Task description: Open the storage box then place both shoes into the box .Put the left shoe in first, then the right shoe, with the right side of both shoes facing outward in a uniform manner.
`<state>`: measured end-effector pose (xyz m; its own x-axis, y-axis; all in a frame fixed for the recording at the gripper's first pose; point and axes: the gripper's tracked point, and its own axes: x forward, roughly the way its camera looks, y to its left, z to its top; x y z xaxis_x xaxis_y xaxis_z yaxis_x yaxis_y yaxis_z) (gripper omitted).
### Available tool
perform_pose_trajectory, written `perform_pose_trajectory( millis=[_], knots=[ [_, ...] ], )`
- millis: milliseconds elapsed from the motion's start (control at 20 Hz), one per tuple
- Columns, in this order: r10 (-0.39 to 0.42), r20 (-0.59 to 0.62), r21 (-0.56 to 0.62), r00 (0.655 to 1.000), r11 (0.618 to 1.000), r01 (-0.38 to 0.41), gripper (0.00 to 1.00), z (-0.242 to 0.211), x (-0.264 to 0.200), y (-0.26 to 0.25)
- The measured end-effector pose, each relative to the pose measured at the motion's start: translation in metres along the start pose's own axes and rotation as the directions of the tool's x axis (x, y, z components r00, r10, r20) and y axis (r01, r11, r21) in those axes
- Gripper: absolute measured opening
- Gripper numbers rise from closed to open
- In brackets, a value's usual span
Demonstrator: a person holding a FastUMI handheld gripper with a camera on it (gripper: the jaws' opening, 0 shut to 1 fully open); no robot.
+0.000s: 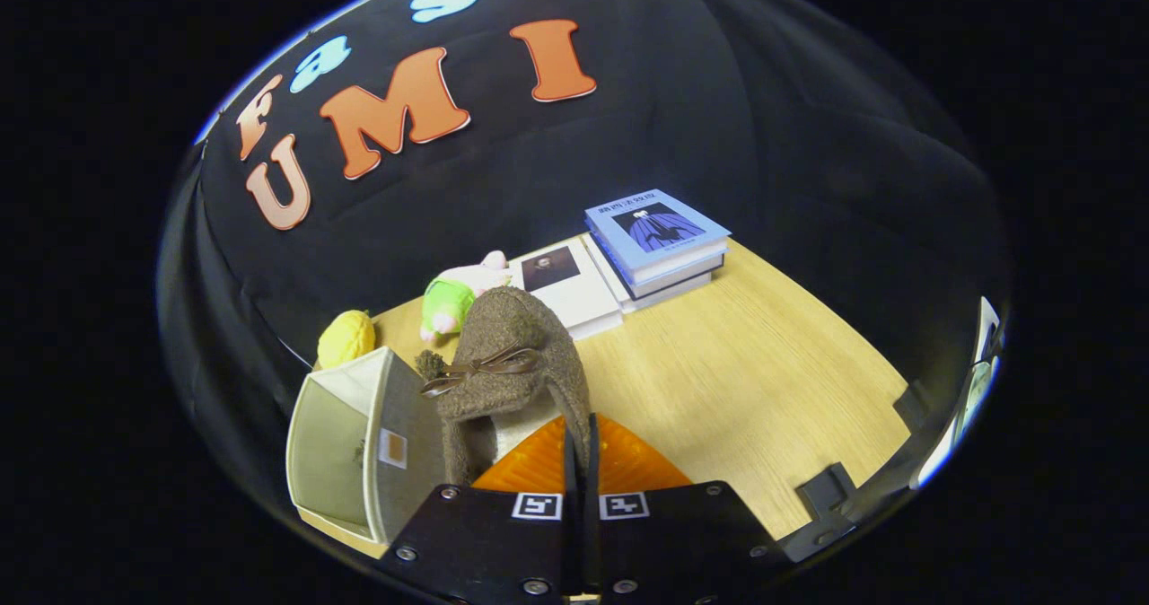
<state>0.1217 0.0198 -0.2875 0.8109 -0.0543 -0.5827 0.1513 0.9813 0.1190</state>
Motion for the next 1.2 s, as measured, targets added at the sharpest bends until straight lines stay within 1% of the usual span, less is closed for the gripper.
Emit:
perform_pose_trajectory(
  millis=[100,350,650,700,950,1200],
  knots=[
    [0.019,0.012,-0.014,1.0,1.0,-0.019,0.01,0.013,-0.008,0.023],
    [0.081,0.015,-0.018,0.997,0.997,-0.08,0.01,0.02,-0.024,0.08],
    [0.188,-0.025,-0.025,0.982,0.982,-0.189,0.01,0.003,-0.032,0.155],
    [0.196,-0.034,-0.034,0.98,0.98,-0.197,0.01,-0.008,-0.03,0.163],
    [0.201,-0.078,-0.046,0.976,0.978,-0.205,0.01,-0.034,-0.02,0.191],
    [0.163,-0.123,-0.086,0.979,0.981,-0.174,0.03,-0.055,-0.005,0.192]
  ],
)
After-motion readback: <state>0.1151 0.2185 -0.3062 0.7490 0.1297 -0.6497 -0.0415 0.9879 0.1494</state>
